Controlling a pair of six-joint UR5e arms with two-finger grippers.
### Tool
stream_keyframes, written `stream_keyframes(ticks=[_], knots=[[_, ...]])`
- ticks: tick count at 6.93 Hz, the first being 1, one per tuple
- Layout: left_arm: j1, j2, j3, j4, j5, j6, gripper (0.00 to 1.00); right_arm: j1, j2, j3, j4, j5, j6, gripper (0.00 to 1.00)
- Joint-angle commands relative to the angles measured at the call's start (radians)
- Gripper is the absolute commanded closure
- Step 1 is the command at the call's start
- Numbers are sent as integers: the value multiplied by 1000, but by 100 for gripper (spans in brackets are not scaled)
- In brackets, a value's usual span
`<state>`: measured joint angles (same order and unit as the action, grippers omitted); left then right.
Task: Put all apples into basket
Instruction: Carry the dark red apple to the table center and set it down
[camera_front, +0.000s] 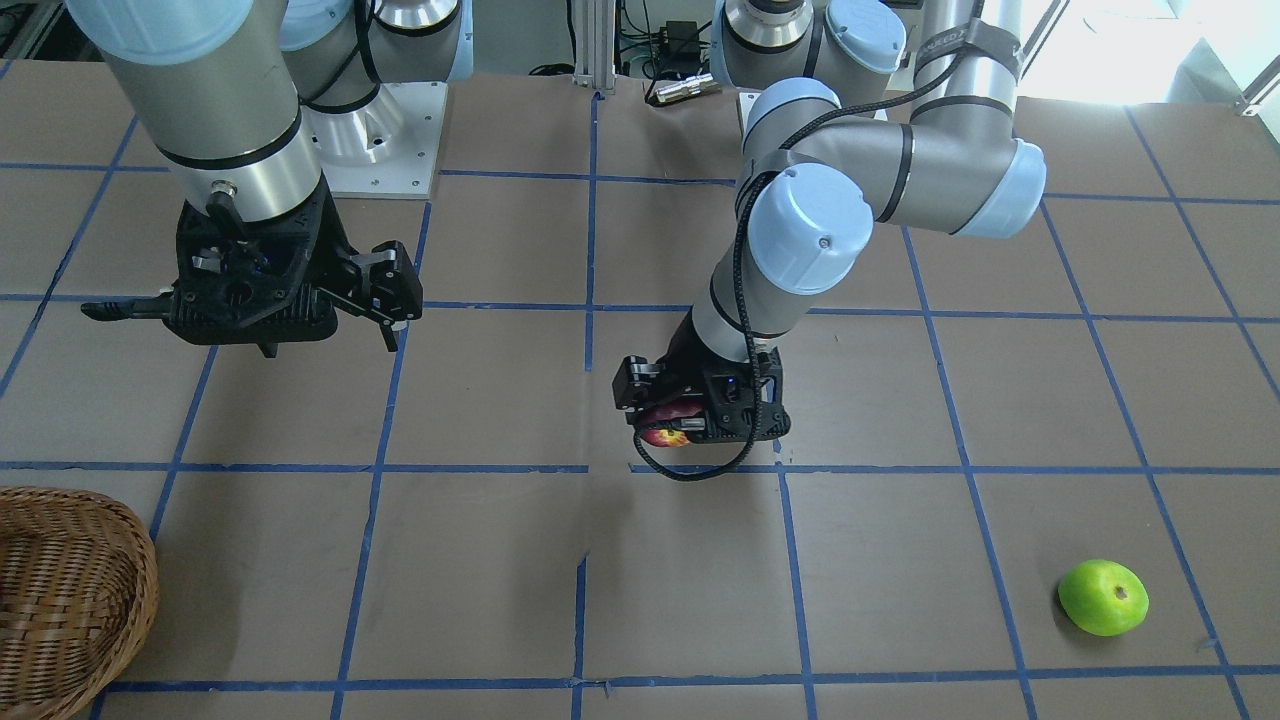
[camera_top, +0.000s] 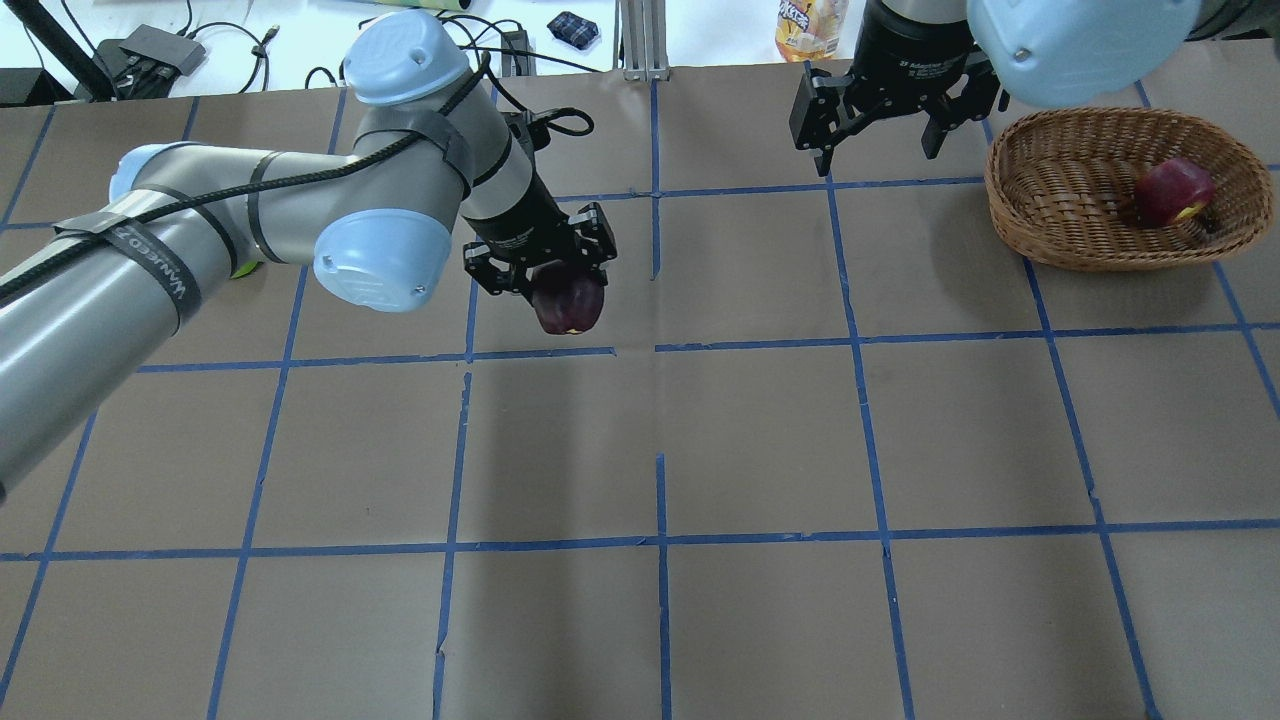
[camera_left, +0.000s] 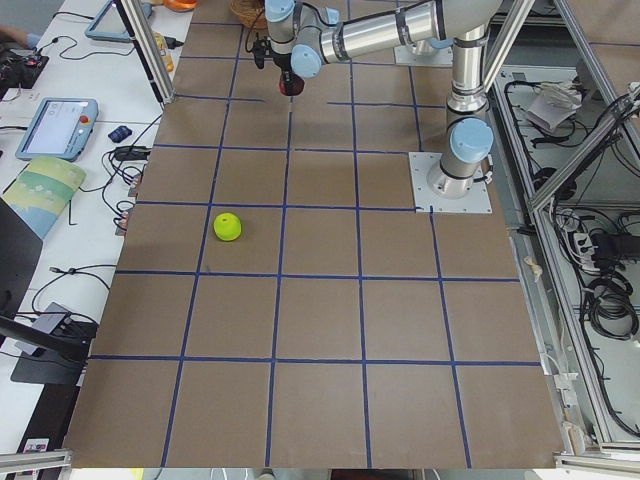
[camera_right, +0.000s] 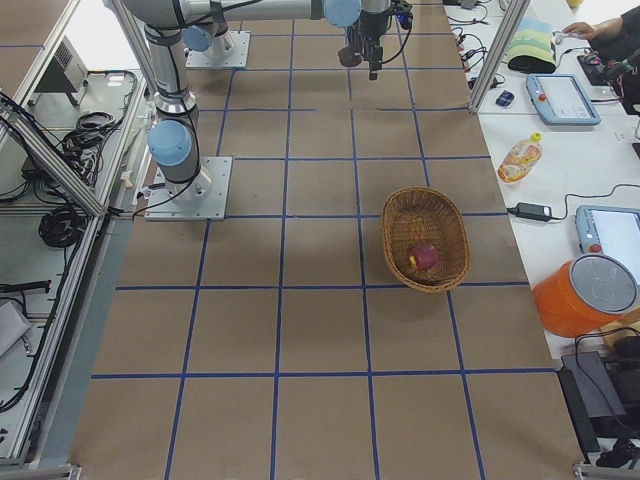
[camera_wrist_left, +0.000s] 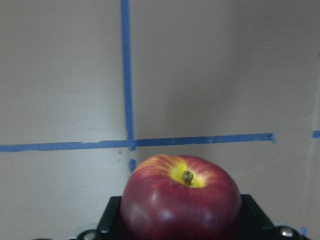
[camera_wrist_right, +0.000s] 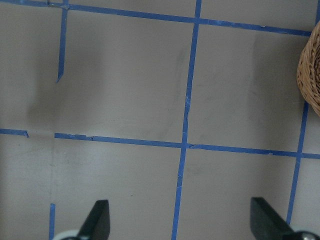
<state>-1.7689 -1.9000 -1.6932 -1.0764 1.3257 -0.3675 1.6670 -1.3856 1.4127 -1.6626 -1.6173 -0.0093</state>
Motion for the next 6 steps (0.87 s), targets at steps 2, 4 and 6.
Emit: stream_keyframes(ticks=[2,4,6], knots=[[-136,-117,-23,151,-14,-70,89,-1,3,18,-15,2,2,0],[-167,-129,-32,167,-11,-68,0,-6,3,81,-81,4,3,0],[-123,-59,-43,144,54,26,0,-6,3,87,-92,5,2,0]])
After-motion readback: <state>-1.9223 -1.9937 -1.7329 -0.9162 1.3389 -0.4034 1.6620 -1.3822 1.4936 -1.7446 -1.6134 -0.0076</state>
